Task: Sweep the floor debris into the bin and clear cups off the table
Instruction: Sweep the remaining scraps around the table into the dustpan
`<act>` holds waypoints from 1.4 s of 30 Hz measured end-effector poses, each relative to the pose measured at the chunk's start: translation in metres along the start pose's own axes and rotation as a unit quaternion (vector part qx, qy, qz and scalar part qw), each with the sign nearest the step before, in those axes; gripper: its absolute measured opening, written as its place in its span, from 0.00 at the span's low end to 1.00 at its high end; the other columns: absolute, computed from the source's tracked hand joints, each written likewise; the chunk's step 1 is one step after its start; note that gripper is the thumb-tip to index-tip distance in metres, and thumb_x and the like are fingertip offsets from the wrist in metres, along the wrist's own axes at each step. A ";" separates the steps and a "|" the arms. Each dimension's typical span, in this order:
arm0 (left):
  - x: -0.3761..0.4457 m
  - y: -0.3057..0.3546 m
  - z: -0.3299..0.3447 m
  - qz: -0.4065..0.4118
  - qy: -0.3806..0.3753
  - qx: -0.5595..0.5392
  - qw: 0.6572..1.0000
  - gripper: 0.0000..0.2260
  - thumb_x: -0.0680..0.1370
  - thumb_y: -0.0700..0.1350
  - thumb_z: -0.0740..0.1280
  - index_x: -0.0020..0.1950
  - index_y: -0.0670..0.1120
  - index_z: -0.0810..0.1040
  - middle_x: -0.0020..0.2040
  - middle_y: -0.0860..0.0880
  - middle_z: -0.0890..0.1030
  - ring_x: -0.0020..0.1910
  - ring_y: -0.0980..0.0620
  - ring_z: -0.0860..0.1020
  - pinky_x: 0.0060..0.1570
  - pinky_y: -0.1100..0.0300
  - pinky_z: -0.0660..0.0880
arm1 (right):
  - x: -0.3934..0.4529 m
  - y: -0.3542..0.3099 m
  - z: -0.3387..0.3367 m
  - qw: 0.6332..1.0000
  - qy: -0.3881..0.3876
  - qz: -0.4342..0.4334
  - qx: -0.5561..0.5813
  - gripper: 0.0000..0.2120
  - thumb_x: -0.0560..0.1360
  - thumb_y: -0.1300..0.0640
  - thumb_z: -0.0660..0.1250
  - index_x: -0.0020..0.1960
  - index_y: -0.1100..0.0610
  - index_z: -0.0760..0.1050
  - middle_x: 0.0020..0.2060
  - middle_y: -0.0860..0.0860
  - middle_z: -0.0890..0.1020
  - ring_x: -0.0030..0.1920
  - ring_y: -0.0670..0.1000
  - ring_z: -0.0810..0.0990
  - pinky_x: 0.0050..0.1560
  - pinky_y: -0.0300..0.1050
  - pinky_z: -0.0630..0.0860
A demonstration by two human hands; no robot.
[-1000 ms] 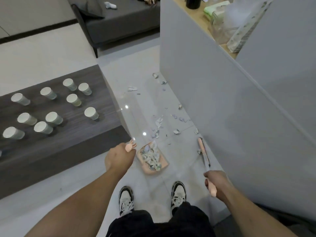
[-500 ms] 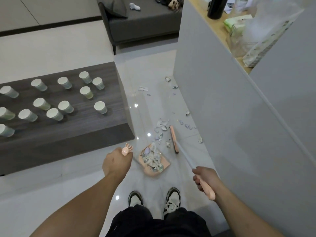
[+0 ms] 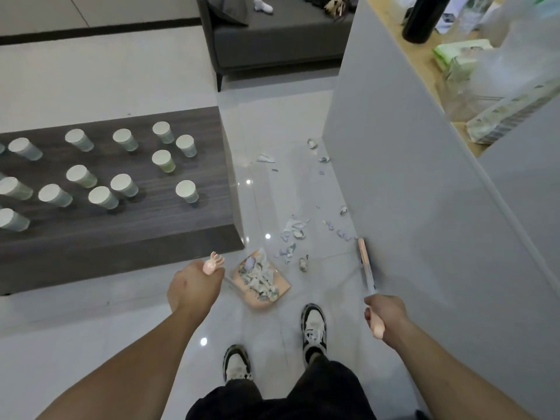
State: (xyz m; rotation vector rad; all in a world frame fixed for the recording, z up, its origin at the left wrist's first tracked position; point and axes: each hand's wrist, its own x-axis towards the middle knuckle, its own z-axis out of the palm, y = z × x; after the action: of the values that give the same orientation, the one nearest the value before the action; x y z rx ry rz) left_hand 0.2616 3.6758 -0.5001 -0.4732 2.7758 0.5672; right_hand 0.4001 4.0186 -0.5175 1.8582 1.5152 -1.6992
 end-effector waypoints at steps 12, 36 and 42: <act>0.014 0.094 0.038 -0.031 0.032 -0.010 0.999 0.16 0.73 0.59 0.65 0.33 0.50 0.71 0.29 0.52 0.74 0.29 0.52 0.71 0.28 0.61 0.61 | 0.040 -0.063 0.021 0.986 -0.124 -0.008 -0.111 0.09 0.75 0.69 0.64 0.38 0.61 0.68 0.26 0.56 0.70 0.18 0.50 0.66 0.21 0.37 0.63; 0.028 0.101 0.041 -0.008 0.019 0.012 1.000 0.11 0.74 0.58 0.63 0.38 0.52 0.72 0.30 0.55 0.71 0.33 0.47 0.71 0.32 0.58 0.63 | 0.109 -0.132 0.092 0.909 -0.175 -0.117 -0.359 0.27 0.76 0.63 0.68 0.74 0.57 0.68 0.41 0.56 0.77 0.28 0.52 0.76 0.23 0.38 0.69; 0.025 0.093 0.042 -0.014 0.026 0.016 0.999 0.10 0.73 0.58 0.62 0.37 0.54 0.71 0.31 0.54 0.74 0.33 0.48 0.74 0.31 0.59 0.64 | 0.118 -0.141 0.103 0.883 -0.176 -0.160 -0.405 0.28 0.76 0.61 0.68 0.75 0.55 0.68 0.50 0.57 0.79 0.27 0.52 0.78 0.22 0.37 0.70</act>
State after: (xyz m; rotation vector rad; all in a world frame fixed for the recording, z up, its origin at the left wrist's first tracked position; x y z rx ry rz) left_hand 0.2127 3.7678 -0.5147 -0.5256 2.8173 0.5099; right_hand 0.2067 4.0706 -0.5824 0.8602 1.9983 -1.1101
